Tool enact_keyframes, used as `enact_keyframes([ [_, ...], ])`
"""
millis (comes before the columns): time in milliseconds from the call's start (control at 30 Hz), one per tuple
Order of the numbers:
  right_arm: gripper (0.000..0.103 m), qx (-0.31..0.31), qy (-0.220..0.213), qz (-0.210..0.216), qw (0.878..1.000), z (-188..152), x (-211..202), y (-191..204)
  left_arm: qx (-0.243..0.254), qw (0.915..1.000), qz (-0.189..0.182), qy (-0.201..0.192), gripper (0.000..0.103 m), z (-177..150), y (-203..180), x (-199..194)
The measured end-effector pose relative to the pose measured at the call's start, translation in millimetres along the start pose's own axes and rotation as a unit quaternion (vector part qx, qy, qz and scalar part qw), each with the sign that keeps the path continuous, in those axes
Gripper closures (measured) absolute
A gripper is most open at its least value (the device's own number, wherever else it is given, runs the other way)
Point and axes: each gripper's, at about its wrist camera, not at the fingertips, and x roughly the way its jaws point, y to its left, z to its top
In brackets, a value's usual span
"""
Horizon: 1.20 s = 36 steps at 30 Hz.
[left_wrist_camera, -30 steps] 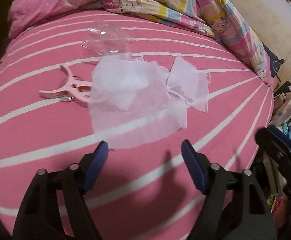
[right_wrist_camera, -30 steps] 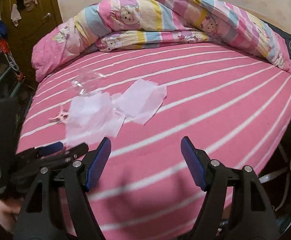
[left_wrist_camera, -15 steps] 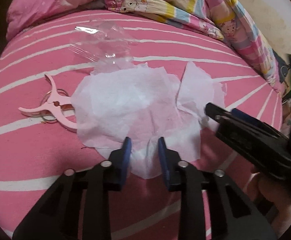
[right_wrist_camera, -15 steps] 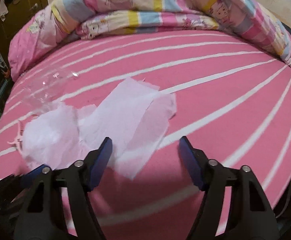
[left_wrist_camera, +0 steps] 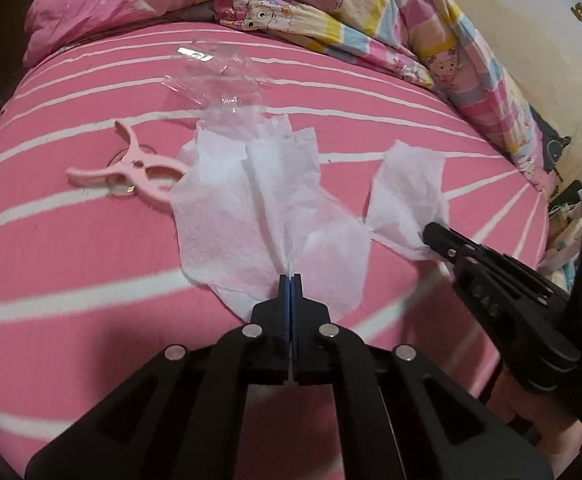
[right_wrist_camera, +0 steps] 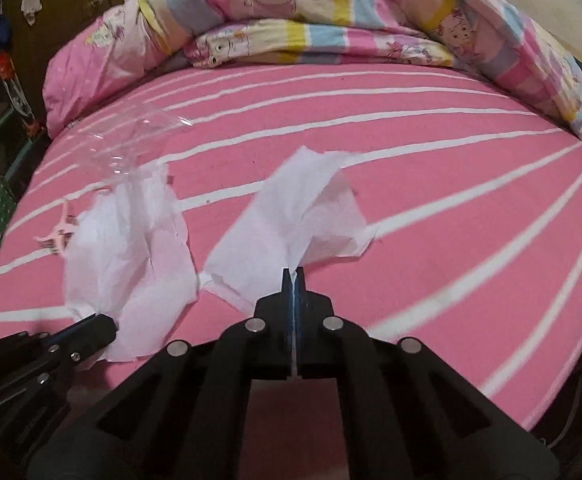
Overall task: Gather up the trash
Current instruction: 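Grasp one white tissue with the left tool while the right tool grasps another tissue, then carry the tissues with both tools over the bin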
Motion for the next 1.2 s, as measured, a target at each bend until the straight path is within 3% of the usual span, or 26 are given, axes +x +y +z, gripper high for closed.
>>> enact_keyframes([
  [400, 0.102, 0.037, -0.048, 0.016, 0.998, -47, -132, -23, -0.005, 0.9983, -0.056, -0.011, 0.103, -47, -33, -69],
  [800, 0.102, 0.091, -0.056, -0.007, 0.994, -150, -237, -63, 0.024, 0.9923, -0.12, 0.02, 0.103, -118, -91, -114],
  [1200, 0.102, 0.194, -0.03, -0.038, 0.98, -261, -275, -127, 0.085, 0.9755, -0.161, 0.124, 0.103, -192, -168, -90],
])
